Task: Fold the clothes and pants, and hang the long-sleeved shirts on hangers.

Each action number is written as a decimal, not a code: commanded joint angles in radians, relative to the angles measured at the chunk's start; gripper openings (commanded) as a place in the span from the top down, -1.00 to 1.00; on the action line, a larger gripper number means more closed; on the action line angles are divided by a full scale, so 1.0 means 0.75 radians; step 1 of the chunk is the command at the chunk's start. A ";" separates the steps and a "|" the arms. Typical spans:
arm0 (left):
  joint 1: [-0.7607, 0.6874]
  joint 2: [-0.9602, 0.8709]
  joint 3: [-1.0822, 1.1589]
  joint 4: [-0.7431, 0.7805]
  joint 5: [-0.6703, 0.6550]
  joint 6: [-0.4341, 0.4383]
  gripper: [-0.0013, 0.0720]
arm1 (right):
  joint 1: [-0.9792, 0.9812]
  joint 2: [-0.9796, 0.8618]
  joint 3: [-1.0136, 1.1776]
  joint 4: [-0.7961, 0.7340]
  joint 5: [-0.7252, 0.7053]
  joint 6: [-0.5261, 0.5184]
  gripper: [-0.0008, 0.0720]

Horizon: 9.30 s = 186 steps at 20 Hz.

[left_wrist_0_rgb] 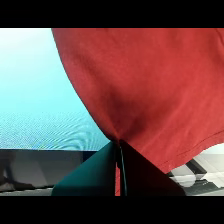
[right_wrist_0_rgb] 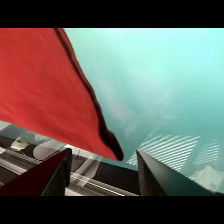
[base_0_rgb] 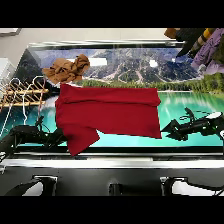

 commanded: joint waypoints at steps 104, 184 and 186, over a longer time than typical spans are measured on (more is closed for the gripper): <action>-0.176 -0.694 1.799 0.400 0.639 -0.207 0.92 | 0.333 -0.327 0.792 0.014 0.009 0.253 0.90; -0.110 -0.325 1.860 0.571 0.736 -0.424 0.92 | 1.391 -0.437 0.999 0.521 -0.715 0.668 -0.65; -0.110 -0.325 1.860 0.570 0.736 -0.424 0.92 | 1.390 -0.397 0.999 0.520 -0.758 0.634 -0.65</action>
